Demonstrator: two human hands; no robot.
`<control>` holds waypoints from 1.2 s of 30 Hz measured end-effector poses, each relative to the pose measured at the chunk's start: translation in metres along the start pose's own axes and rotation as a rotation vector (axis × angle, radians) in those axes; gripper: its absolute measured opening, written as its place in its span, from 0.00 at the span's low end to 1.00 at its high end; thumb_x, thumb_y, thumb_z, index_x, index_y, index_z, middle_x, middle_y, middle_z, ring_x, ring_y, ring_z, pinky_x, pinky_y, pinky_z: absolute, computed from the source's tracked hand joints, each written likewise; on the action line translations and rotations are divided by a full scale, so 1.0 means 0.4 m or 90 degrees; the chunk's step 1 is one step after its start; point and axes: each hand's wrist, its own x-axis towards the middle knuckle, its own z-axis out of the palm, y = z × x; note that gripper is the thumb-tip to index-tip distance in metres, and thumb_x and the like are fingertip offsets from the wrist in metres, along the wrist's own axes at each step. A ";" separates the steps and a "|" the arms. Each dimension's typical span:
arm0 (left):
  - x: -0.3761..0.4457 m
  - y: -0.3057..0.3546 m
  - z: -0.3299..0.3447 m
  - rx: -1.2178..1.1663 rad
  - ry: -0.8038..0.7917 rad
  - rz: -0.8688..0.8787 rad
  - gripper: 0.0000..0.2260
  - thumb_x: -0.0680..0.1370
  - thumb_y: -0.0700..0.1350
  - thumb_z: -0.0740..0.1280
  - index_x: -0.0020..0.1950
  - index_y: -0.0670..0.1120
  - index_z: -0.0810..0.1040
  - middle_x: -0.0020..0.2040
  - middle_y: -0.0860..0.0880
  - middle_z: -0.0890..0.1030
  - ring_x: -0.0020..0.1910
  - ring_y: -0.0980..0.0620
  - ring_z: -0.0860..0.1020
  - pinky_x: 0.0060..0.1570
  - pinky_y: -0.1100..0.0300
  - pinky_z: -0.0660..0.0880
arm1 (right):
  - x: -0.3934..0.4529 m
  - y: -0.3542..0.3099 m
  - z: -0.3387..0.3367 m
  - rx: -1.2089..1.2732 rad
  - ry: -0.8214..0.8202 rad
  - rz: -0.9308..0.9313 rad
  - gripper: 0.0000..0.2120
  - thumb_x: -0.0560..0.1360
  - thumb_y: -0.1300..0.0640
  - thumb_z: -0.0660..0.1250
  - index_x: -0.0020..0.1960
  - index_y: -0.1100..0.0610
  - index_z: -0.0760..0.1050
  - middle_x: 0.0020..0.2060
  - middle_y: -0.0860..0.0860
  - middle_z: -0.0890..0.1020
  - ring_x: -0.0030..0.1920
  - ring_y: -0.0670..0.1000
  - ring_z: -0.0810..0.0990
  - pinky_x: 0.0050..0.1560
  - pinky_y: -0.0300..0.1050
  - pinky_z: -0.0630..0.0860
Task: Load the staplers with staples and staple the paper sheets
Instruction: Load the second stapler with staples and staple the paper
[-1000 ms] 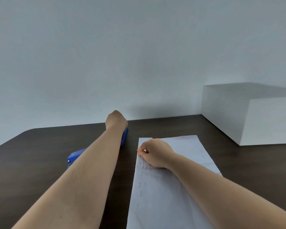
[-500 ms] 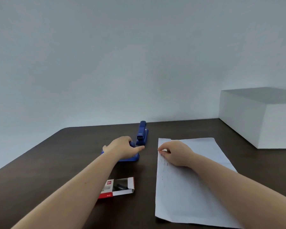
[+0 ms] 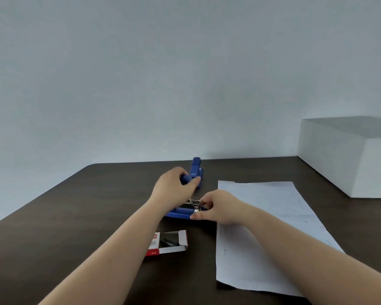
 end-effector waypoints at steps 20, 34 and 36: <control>0.004 -0.278 -0.137 -0.525 0.164 -0.565 0.14 0.78 0.36 0.51 0.44 0.39 0.76 0.50 0.40 0.77 0.54 0.42 0.76 0.43 0.51 0.76 | -0.009 0.017 -0.025 -0.030 -0.035 -0.020 0.12 0.74 0.43 0.66 0.36 0.48 0.72 0.33 0.46 0.70 0.34 0.45 0.69 0.36 0.41 0.64; -0.013 -0.209 -0.105 0.000 0.178 -0.243 0.13 0.79 0.43 0.59 0.47 0.39 0.81 0.40 0.41 0.81 0.34 0.49 0.72 0.33 0.59 0.67 | -0.046 -0.161 0.008 0.017 -0.099 -0.170 0.12 0.73 0.49 0.69 0.48 0.56 0.83 0.33 0.41 0.75 0.37 0.43 0.74 0.40 0.35 0.70; -0.017 -0.183 -0.100 0.002 0.155 -0.205 0.12 0.79 0.44 0.60 0.47 0.40 0.81 0.40 0.41 0.81 0.33 0.50 0.72 0.32 0.59 0.68 | -0.043 -0.163 0.017 -0.003 -0.119 -0.151 0.13 0.73 0.46 0.69 0.49 0.55 0.83 0.33 0.40 0.75 0.37 0.43 0.74 0.40 0.36 0.70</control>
